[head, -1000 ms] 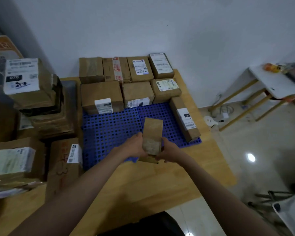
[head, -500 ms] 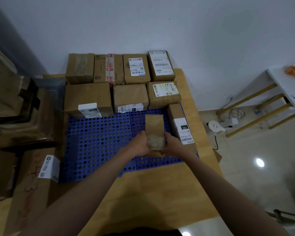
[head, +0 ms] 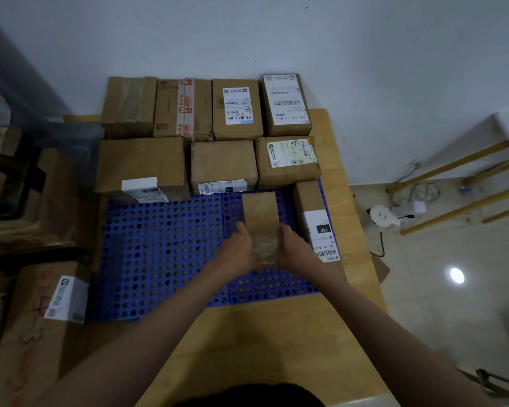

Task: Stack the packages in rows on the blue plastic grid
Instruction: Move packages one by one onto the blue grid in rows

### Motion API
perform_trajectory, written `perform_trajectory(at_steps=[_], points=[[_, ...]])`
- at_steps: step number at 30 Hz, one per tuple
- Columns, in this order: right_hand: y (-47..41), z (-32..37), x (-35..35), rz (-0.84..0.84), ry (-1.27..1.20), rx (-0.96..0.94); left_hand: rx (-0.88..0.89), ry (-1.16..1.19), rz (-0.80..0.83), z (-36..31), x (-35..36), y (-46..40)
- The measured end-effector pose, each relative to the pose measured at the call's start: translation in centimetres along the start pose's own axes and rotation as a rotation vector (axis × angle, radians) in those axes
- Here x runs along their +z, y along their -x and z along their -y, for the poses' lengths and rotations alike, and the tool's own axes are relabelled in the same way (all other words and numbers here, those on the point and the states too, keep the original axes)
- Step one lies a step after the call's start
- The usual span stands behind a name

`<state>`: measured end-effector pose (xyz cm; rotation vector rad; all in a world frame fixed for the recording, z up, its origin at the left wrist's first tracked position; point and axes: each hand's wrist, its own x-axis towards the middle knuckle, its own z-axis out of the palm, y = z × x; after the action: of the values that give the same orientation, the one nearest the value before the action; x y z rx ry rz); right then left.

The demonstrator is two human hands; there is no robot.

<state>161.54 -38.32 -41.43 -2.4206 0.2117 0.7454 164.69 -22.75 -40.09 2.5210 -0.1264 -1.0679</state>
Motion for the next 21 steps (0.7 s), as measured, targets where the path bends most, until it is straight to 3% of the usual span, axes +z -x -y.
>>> perform_trajectory(at_steps=[13,21], points=[[-2.7,4.1,-0.3,0.081,0.039,-0.025,-0.091,0.035,0.002,2.2,-3.2,-1.1],[-0.1,7.6,-2.2,0.032,0.261,-0.001,-0.017,-0.227,0.043,3.5,-5.5,2.8]])
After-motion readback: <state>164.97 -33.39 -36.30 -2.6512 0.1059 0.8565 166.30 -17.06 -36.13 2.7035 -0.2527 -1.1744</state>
